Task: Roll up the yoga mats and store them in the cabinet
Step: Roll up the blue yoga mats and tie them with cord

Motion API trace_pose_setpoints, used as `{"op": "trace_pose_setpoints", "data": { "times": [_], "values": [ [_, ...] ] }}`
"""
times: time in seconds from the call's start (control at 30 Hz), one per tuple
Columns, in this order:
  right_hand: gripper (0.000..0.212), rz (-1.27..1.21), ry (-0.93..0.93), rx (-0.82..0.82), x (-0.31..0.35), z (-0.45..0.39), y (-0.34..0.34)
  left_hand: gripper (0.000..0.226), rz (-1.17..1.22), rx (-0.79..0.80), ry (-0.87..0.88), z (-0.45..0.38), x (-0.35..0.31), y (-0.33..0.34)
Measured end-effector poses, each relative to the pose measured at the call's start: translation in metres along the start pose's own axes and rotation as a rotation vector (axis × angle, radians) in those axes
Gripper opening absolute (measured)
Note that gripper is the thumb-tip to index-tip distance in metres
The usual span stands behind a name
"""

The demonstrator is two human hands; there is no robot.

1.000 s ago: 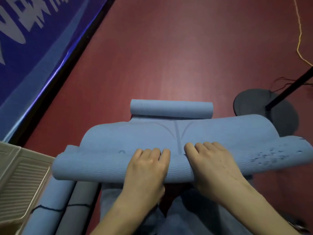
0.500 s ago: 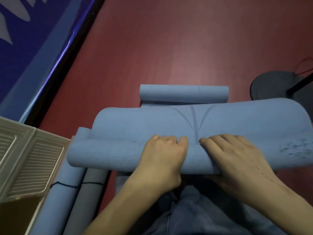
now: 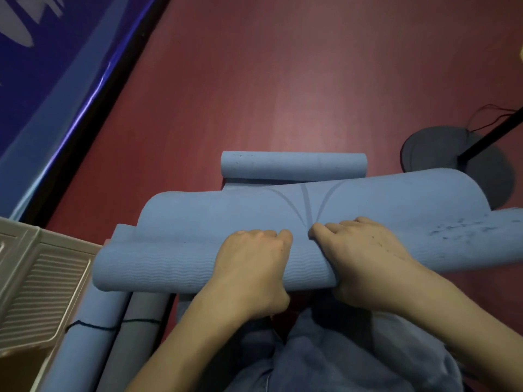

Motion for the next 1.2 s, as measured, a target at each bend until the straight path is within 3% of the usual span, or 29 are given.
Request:
{"op": "trace_pose_setpoints", "data": {
  "times": [0.2, 0.37, 0.47, 0.57, 0.67, 0.77, 1.0, 1.1, 1.2],
  "values": [
    [0.05, -0.083, 0.011, 0.096, -0.008, -0.009, -0.013, 0.067, 0.045, -0.076, 0.065, -0.002, 0.008, 0.004],
    [0.063, -0.149, 0.027, 0.224, -0.018, -0.015, -0.018, 0.059, 0.002, -0.091, 0.099, -0.003, 0.005, 0.001],
    [0.068, -0.189, 0.031, 0.287, -0.023, -0.023, -0.02, 0.06, -0.05, -0.068, 0.077, -0.004, 0.004, 0.001],
    [0.072, -0.236, 0.042, 0.298, -0.025, -0.028, -0.023, 0.078, -0.117, 0.019, 0.033, -0.007, 0.002, 0.0],
    [0.073, -0.258, 0.052, 0.303, -0.025, -0.028, -0.023, 0.061, -0.129, 0.016, -0.005, -0.009, -0.001, -0.003],
    [0.07, -0.215, 0.063, 0.216, -0.024, -0.021, -0.018, 0.048, -0.105, -0.002, 0.008, -0.013, -0.001, -0.007],
    [0.067, 0.025, 0.023, -0.252, -0.016, -0.013, 0.008, 0.057, 0.03, 0.176, 0.034, -0.04, 0.021, -0.025],
    [0.074, 0.038, 0.073, -0.251, -0.016, -0.02, 0.012, 0.056, 0.045, 0.206, 0.05, -0.044, 0.022, -0.027],
    [0.066, 0.036, 0.058, -0.157, -0.017, -0.024, 0.008, 0.058, 0.047, 0.193, 0.032, -0.042, 0.021, -0.02]
  ]
}}
Point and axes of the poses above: each hand's wrist, its own z-axis away from the middle knuckle, its own y-axis out of the palm, x = y × z, the point moved 2 cm from there along -z, towards the middle knuckle, and after that the axes turned 5 degrees about -z, right-handed, at the moved point
